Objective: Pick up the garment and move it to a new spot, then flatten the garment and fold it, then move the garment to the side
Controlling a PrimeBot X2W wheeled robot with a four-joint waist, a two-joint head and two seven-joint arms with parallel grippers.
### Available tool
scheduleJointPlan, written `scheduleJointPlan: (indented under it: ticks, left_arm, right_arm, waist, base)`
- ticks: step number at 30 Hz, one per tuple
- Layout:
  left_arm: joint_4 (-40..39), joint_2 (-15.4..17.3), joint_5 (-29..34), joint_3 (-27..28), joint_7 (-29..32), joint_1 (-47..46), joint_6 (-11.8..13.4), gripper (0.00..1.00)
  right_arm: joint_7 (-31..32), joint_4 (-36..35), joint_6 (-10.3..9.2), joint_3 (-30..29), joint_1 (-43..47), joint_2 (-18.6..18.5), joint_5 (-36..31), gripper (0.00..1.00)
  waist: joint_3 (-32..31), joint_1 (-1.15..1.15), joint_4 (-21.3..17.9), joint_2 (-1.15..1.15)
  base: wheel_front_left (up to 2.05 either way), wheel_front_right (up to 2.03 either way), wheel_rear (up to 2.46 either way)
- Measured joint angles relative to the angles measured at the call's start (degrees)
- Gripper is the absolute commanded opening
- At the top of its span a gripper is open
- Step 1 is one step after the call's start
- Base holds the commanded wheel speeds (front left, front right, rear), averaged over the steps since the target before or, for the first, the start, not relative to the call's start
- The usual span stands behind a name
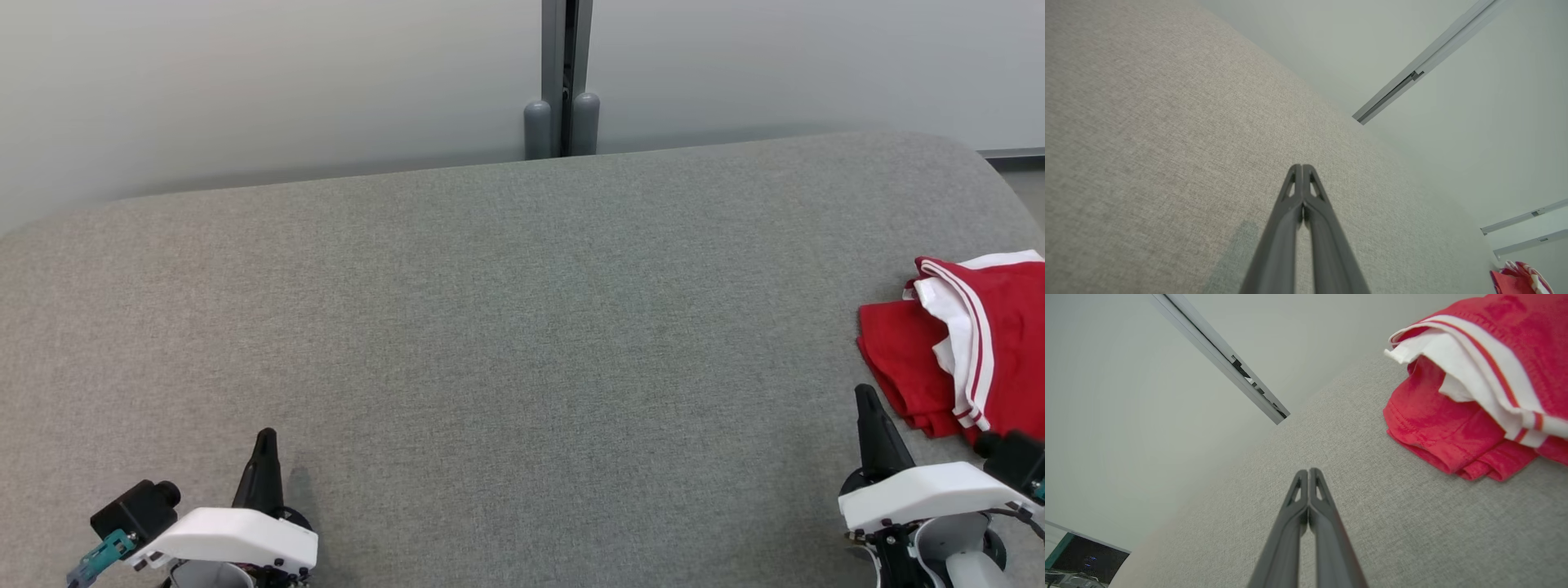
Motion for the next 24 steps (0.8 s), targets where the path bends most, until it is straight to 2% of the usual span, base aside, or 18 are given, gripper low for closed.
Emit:
scheduleJointPlan:
  ticks: [24]
  left_arm:
    - [-2.86,0.08,-15.95,2.44,4.17,-0.06,-2.29,0.0]
  right_arm:
    - [4.24,-3.61,0.0,-1.59,1.15,-0.2,16.97,0.0]
  waist:
    - [-0.99,0.0,1.02,0.0]
  base:
    - [0.0,0.0,0.0]
